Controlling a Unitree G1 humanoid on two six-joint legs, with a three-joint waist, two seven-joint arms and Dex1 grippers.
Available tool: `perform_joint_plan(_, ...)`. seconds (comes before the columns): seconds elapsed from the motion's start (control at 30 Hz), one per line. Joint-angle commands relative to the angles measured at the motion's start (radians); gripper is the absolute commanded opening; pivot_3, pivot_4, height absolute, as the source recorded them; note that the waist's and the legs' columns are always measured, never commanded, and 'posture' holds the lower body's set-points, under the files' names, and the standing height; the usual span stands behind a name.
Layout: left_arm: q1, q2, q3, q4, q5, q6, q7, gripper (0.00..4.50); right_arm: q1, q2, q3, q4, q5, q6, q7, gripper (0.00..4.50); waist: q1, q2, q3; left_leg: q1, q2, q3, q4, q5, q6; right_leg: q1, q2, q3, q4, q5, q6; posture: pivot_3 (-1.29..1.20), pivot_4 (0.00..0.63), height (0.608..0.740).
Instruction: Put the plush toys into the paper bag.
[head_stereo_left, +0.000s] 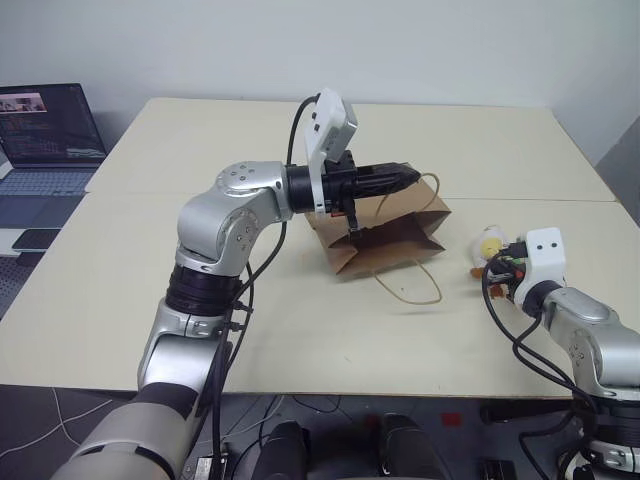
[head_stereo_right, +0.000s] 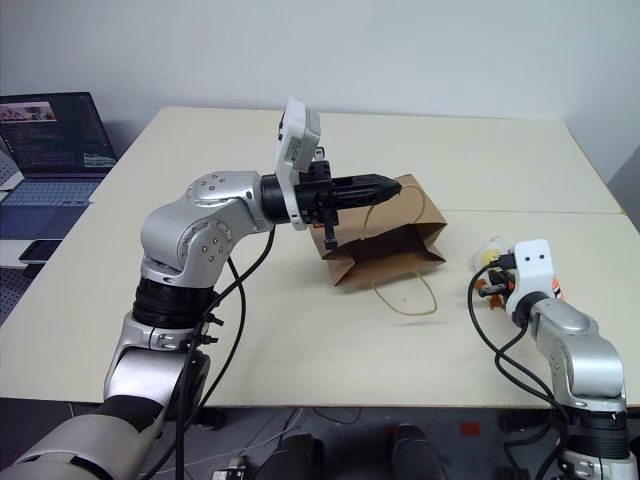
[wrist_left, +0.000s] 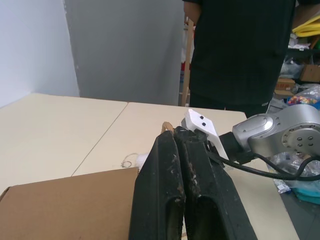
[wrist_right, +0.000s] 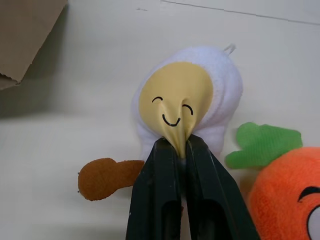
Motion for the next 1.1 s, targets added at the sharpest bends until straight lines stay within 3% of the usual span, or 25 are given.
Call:
perform_joint_plan(0.03,-0.024,0.014,0.023,-0.012,-0.012,-0.017,-0.01,0.0,-0.036,-0.088,-0.021,-0.117,0.047,0.002,0.09,0.04,0.001,0.0,0.0,0.0,0.0,0.0,0.0,0.0,0.0,0.0,0.0,0.0,0.0,0.0,0.0,0.0,0.15,0.74)
perform_joint_plan(0.3,-0.016,0.023,0.014,-0.011,-0.011,-0.021,-0.03,0.0,-0.086,-0.357,-0.137,-0.323,0.344,0.224,0.359,0.04,0.003,0.0,0.0,-0.001,0.0,-0.002,0.0,0.0,0.0,0.001,0.0,-0.002,-0.002,0.0,0.0,0.0,0.15,0.74)
perform_joint_plan(0.5,-0.021,0.016,0.012,-0.001,-0.007,-0.027,-0.035,0.0,-0.095,-0.424,-0.226,-0.43,0.607,0.373,0.43,0.04,0.004,0.0,0.0,-0.002,0.0,-0.002,0.0,0.0,0.0,0.001,0.0,-0.001,-0.002,0.0,0.0,0.0,0.15,0.74)
perform_joint_plan(0.7,-0.025,0.007,0.007,-0.001,-0.01,-0.028,-0.036,0.0,-0.101,-0.382,-0.191,-0.478,0.751,0.417,0.341,0.04,0.004,0.0,0.0,-0.002,0.0,-0.002,0.0,0.0,0.0,0.001,0.0,-0.001,-0.003,0.0,0.0,0.0,0.15,0.74)
perform_joint_plan(0.93,-0.026,0.003,0.007,-0.026,-0.036,-0.016,-0.053,0.0,-0.163,-0.255,-0.039,-0.397,0.703,0.398,0.168,0.04,0.002,0.0,0.0,-0.002,0.0,-0.002,0.0,0.0,0.0,0.0,0.0,-0.001,-0.002,0.0,0.0,0.0,0.15,0.74)
perform_joint_plan(1.1,-0.034,0.006,0.014,-0.033,-0.042,-0.009,-0.052,0.0,-0.212,-0.18,0.07,-0.293,0.621,0.352,0.13,0.04,0.003,0.0,0.0,-0.003,0.0,-0.002,0.0,0.0,0.0,0.0,0.0,-0.001,-0.002,0.0,0.0,0.0,0.15,0.74)
